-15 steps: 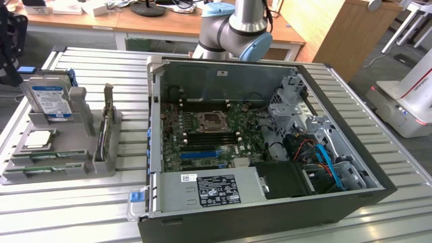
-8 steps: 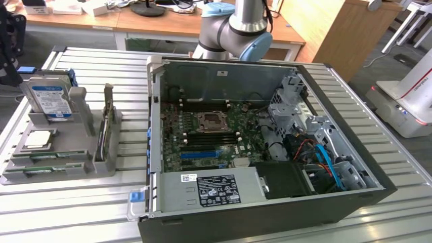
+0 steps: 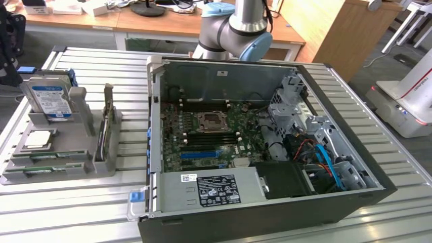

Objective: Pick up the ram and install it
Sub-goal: 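Pick up the ram and move it above insertion slot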

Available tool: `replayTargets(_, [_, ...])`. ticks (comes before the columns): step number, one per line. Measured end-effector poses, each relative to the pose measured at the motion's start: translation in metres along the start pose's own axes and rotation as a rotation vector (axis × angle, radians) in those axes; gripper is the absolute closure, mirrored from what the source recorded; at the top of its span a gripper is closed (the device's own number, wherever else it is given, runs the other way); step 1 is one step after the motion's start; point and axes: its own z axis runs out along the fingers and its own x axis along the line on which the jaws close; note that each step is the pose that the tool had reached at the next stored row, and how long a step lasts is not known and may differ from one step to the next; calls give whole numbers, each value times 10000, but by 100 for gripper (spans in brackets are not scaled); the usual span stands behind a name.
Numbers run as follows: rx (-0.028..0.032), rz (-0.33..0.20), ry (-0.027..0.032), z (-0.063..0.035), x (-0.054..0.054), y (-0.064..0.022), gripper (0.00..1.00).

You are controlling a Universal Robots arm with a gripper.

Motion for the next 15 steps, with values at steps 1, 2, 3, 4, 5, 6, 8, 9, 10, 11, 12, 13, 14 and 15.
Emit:
replayTargets(1, [-1, -55, 2, 0, 0, 0, 89])
replayTargets(2, [-2, -127, 6, 0, 0, 0, 89])
replayTargets(3, [-4, -207, 9, 0, 0, 0, 89])
replayTargets(4, [-7, -286, 13, 0, 0, 0, 89])
replayTargets(5, [-7, -343, 15, 0, 0, 0, 89])
replayTargets(6, [-8, -357, 16, 0, 0, 0, 89])
replayTargets(8, [-7, -358, 16, 0, 0, 0, 89])
replayTargets(9, [-8, -357, 17, 0, 0, 0, 89])
replayTargets(10, [-8, -357, 16, 0, 0, 0, 89])
replayTargets(11, [-7, -358, 16, 0, 0, 0, 89])
replayTargets(12, [-8, -367, 17, 1, 0, 0, 89])
replayTargets(13, [-8, -379, 17, 1, 0, 0, 89])
replayTargets(14, [-9, -393, 17, 2, 0, -1, 89])
replayTargets(15, [-9, -410, 19, 2, 0, -1, 89])
